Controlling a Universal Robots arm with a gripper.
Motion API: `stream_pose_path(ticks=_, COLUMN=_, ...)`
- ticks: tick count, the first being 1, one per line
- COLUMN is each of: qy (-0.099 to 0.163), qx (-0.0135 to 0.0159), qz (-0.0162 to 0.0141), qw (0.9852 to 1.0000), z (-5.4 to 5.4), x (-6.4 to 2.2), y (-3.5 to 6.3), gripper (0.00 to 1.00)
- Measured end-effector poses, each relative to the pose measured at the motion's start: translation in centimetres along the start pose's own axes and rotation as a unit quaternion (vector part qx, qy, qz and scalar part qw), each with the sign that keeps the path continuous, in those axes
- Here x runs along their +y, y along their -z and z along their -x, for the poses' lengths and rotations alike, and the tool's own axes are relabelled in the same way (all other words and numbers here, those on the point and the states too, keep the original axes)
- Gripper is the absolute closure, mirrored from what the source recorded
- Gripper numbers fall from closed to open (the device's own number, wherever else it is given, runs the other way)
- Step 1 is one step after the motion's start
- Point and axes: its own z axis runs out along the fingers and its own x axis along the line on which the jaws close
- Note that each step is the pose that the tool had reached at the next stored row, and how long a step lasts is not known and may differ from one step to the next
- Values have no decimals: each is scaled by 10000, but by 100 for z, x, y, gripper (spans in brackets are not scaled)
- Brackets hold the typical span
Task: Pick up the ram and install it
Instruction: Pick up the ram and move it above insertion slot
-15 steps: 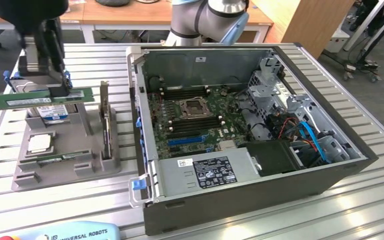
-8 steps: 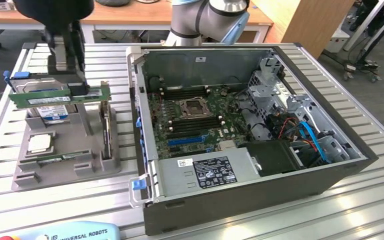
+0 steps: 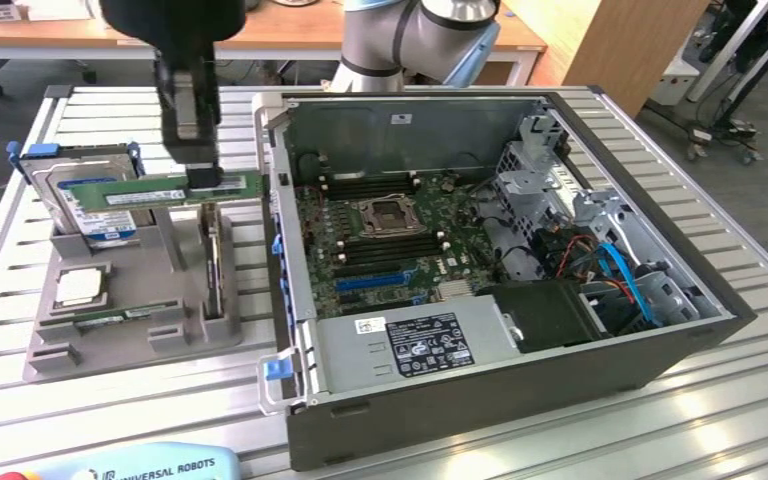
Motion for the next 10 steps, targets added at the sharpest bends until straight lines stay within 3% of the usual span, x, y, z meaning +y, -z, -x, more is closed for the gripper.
stream_pose_path(ticks=10, qy=0, qx=0, qz=1, qw=10000, z=-12, x=-456, y=19, gripper=89)
